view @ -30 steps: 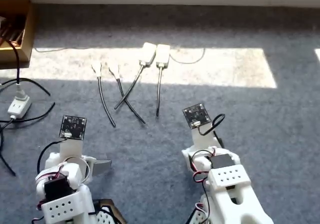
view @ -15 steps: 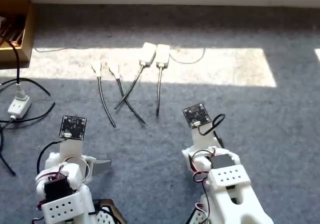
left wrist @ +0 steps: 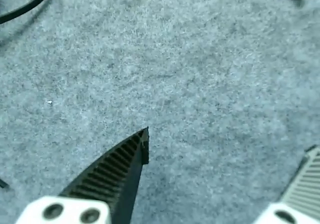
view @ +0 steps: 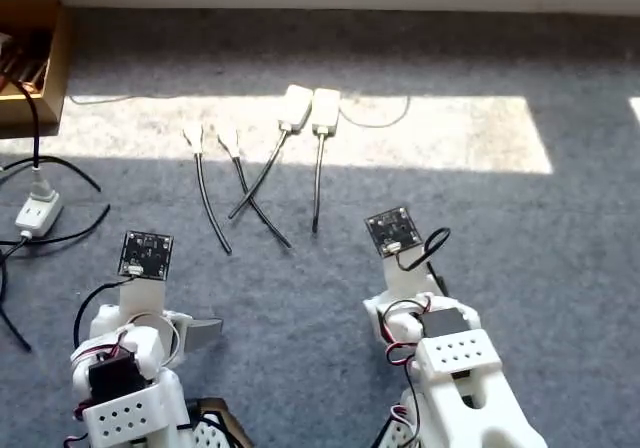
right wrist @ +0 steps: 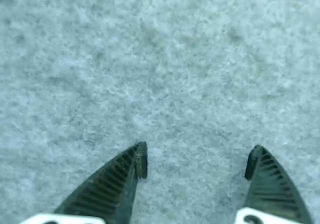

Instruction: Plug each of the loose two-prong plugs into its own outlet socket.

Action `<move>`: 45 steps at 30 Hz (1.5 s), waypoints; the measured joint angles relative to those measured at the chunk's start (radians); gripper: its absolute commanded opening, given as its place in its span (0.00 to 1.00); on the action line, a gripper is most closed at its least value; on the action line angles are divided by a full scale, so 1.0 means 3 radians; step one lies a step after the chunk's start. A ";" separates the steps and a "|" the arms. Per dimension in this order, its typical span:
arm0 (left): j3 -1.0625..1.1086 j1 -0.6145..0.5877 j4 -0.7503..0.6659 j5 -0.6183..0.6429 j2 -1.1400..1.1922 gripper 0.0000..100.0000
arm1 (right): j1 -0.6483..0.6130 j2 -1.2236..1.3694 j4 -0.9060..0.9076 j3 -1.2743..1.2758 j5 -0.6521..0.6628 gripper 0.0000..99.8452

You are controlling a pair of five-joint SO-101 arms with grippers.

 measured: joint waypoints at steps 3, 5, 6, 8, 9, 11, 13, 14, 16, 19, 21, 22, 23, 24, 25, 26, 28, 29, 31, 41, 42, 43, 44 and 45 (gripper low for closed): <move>0.0000 0.0000 0.0000 0.0000 0.0000 0.44 | 0.0000 0.0000 0.0000 0.0000 0.0000 0.31; 0.0000 0.0000 0.0000 0.0000 0.0000 0.44 | 0.0000 0.0000 0.0000 0.0000 0.0000 0.31; 0.0000 0.0000 0.0000 0.0000 0.0000 0.44 | 0.0000 0.0000 0.0000 0.0000 0.0000 0.31; 0.0000 0.0000 0.0000 0.0000 0.0000 0.44 | 0.0000 0.0000 0.0000 0.0000 0.0000 0.31; 0.0000 0.0000 0.0000 0.0000 0.0000 0.44 | 0.0000 0.0000 0.0000 0.0000 0.0000 0.31; 0.0000 0.0000 0.0000 0.0000 0.0000 0.44 | 0.0000 0.0000 0.0000 0.0000 0.0000 0.31; 0.0000 0.0000 0.0000 0.0000 0.0000 0.44 | 0.0000 0.0000 0.0000 0.0000 0.0000 0.31; 0.0000 0.0000 0.0000 0.0000 0.0000 0.44 | 0.0000 0.0000 0.0000 0.0000 0.0000 0.31; 0.0000 0.0000 0.0000 0.0000 0.0000 0.44 | 0.0000 0.0000 0.0000 0.0000 0.0000 0.31; 0.0000 0.0000 0.0000 0.0000 0.0000 0.44 | 0.0000 0.0000 0.0000 0.0000 0.0000 0.31; 0.0000 0.0000 0.0000 0.0000 0.0000 0.44 | 0.0000 0.0000 0.0000 0.0000 0.0000 0.31; 0.0000 0.0000 0.0000 0.0000 0.0000 0.44 | 0.0000 0.0000 0.0000 0.0000 0.0000 0.31; 0.0000 0.0000 0.0000 0.0000 0.0000 0.44 | 0.0000 0.0000 0.0000 0.0005 0.0000 0.31; 0.0000 0.0000 0.0000 0.0000 0.0000 0.44 | 0.0000 0.0000 0.0000 0.0010 0.0000 0.31; 0.0000 0.0000 0.0000 0.0000 0.0000 0.44 | 0.0000 0.0000 0.0000 0.0010 0.0000 0.31; 0.0000 0.0000 0.0000 0.0000 0.0000 0.44 | 0.0000 0.0000 0.0000 0.0010 0.0000 0.31; 0.0000 0.0000 0.0000 0.0000 0.0000 0.44 | 0.0000 0.0000 0.0000 0.0010 0.0000 0.31; 0.0000 0.0000 0.0000 0.0000 0.0000 0.44 | 0.0000 0.0000 0.0000 0.0010 0.0000 0.31; 0.0000 0.0000 0.0000 0.0000 0.0000 0.44 | 0.0000 0.0000 -0.0020 0.0010 0.0000 0.31; 0.0000 0.0000 0.0000 0.0000 0.0000 0.44 | 0.0000 0.0000 -0.0056 0.0015 0.0000 0.31; 0.0000 0.0000 0.0000 0.0000 0.0000 0.44 | 0.0000 0.0000 -0.0056 0.0015 0.0000 0.31; 0.0000 0.0000 0.0000 0.0000 0.0000 0.44 | 0.0000 0.0000 -0.0056 0.0015 0.0000 0.31; 0.0000 0.0000 0.0000 0.0000 0.0000 0.44 | 0.0000 0.0000 -0.0056 0.0015 0.0000 0.31; 0.0000 0.0000 0.0000 0.0000 0.0000 0.44 | 0.0000 0.0000 -0.0056 0.0015 0.0000 0.31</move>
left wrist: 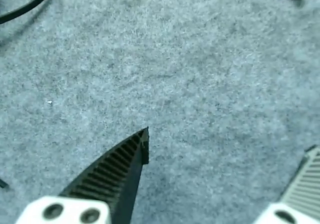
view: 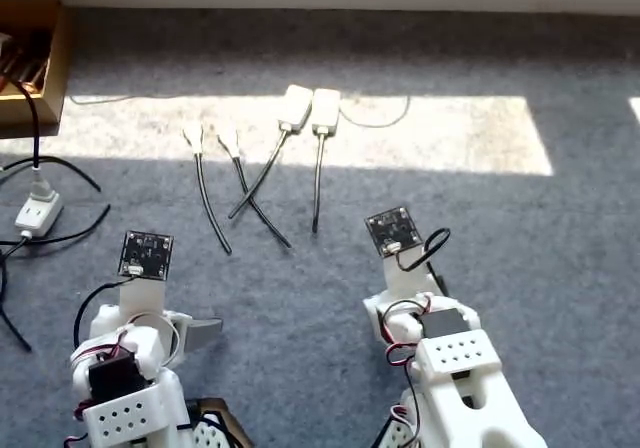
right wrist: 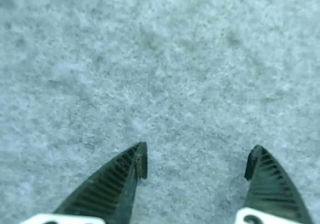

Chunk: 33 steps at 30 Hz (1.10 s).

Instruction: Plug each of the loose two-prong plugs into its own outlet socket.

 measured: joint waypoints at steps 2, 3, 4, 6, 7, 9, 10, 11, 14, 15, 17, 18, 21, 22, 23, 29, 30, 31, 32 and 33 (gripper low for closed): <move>0.0000 0.0000 0.0000 0.0000 0.0000 0.44 | 0.0000 0.0000 0.0000 0.0000 0.0000 0.31; 0.0000 0.0000 0.0000 0.0000 0.0000 0.44 | 0.0000 0.0000 0.0000 0.0000 0.0000 0.31; 0.0000 0.0005 0.0000 0.0000 0.0000 0.44 | 0.0000 0.0000 0.0000 0.0000 0.0000 0.31; 0.0000 0.0015 0.0000 0.0000 0.0000 0.44 | 0.0000 0.0000 0.0000 0.0000 0.0000 0.31; 0.0000 0.0020 0.0000 0.0000 0.0000 0.44 | 0.0000 0.0000 0.0000 0.0000 0.0000 0.31; 0.0000 0.0061 0.0000 0.0000 0.0000 0.44 | 0.0000 0.0000 0.0000 0.0000 0.0000 0.31; 0.0000 0.0097 0.0000 0.0000 0.0000 0.44 | 0.0000 0.0000 0.0000 0.0000 0.0000 0.31; 0.0000 0.0143 0.0000 0.0000 0.0000 0.44 | 0.0000 0.0000 0.0000 0.0000 0.0000 0.31; 0.0000 0.0251 -0.0010 0.0000 0.0010 0.44 | 0.0000 0.0000 0.0000 0.0000 0.0000 0.31; 0.0000 0.0266 -0.0056 0.0000 0.0015 0.44 | 0.0000 0.0000 0.0000 0.0000 0.0000 0.31; 0.0000 0.0276 -0.0210 -0.0010 0.0015 0.44 | 0.0000 0.0000 0.0000 0.0000 0.0000 0.31; 0.0000 0.0281 -0.0286 -0.0061 0.0015 0.44 | 0.0000 0.0000 0.0000 0.0000 0.0000 0.31; 0.0000 0.0297 -0.0491 -0.0465 0.0020 0.44 | 0.0000 0.0000 0.0000 0.0000 0.0000 0.31; 0.0000 0.0297 -0.0517 -0.0588 0.0020 0.44 | 0.0000 0.0000 0.0000 0.0000 0.0000 0.31; 0.0000 0.0297 -0.0537 -0.0665 0.0026 0.44 | 0.0000 0.0000 0.0000 0.0000 0.0000 0.31; 0.0000 0.0517 -0.0614 -0.1074 0.0026 0.44 | 0.0000 0.0000 0.0000 0.0000 0.0000 0.31; -0.0051 0.0522 -0.0655 -0.1054 0.0031 0.44 | 0.0000 0.0000 0.0000 0.0000 0.0000 0.31; -0.0133 0.0517 -0.0685 -0.0977 0.0046 0.44 | 0.0000 0.0000 0.0000 0.0000 0.0000 0.31; -0.0266 0.0471 -0.0706 -0.0864 0.0056 0.44 | 0.0000 0.0000 0.0000 0.0000 0.0000 0.31; -0.0445 0.0414 -0.0711 -0.0731 0.0066 0.44 | 0.0000 0.0000 0.0000 0.0000 0.0000 0.31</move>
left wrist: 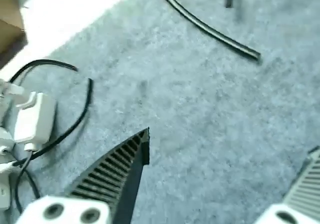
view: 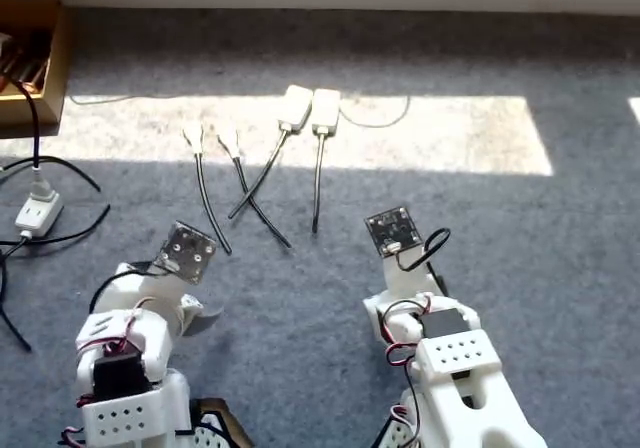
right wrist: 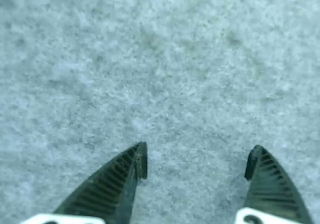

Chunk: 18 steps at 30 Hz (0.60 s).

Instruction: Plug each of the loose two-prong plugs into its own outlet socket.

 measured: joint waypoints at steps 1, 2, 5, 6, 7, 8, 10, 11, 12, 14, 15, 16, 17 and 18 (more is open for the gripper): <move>-0.0220 -0.0036 0.0000 0.0123 0.0026 0.44 | 0.0000 0.0000 0.0000 0.0000 0.0000 0.31; -0.0450 -0.0051 0.0036 0.0230 0.0051 0.44 | 0.0000 0.0000 0.0000 0.0000 0.0000 0.31; -0.1233 -0.0056 0.0179 0.0491 0.0471 0.44 | 0.0000 0.0000 0.0000 0.0000 0.0000 0.31; -0.1499 -0.0056 0.0210 0.0563 0.0690 0.44 | 0.0000 0.0000 0.0000 0.0000 0.0000 0.31; -0.1770 -0.0056 0.0225 0.0634 0.0951 0.44 | 0.0000 0.0000 0.0000 0.0000 0.0000 0.31; -0.2041 -0.0056 0.0225 0.0701 0.1243 0.44 | 0.0000 0.0000 0.0000 0.0000 0.0000 0.31; -0.2598 -0.0031 0.0225 0.0772 0.1949 0.44 | 0.0000 0.0000 0.0000 0.0000 0.0000 0.31; -0.2869 0.0015 0.0240 0.0788 0.2337 0.44 | 0.0000 0.0000 0.0000 0.0000 0.0000 0.31; -0.3156 0.0066 0.0292 0.0793 0.2757 0.44 | 0.0000 0.0000 0.0000 0.0000 0.0000 0.31; -0.3744 0.0225 0.0445 0.0803 0.3662 0.44 | 0.0000 0.0000 0.0000 0.0000 0.0000 0.31; -0.4046 0.0307 0.0527 0.0803 0.4112 0.44 | 0.0000 0.0000 0.0000 0.0000 0.0000 0.31; -0.4332 0.0394 0.0604 0.0808 0.4583 0.44 | 0.0000 0.0000 0.0000 0.0000 0.0000 0.31; -0.4624 0.0496 0.0711 0.0803 0.5043 0.44 | 0.0000 0.0000 0.0000 0.0000 0.0000 0.31; -0.4920 0.0593 0.0803 0.0798 0.5473 0.44 | 0.0000 0.0000 0.0000 0.0000 0.0000 0.31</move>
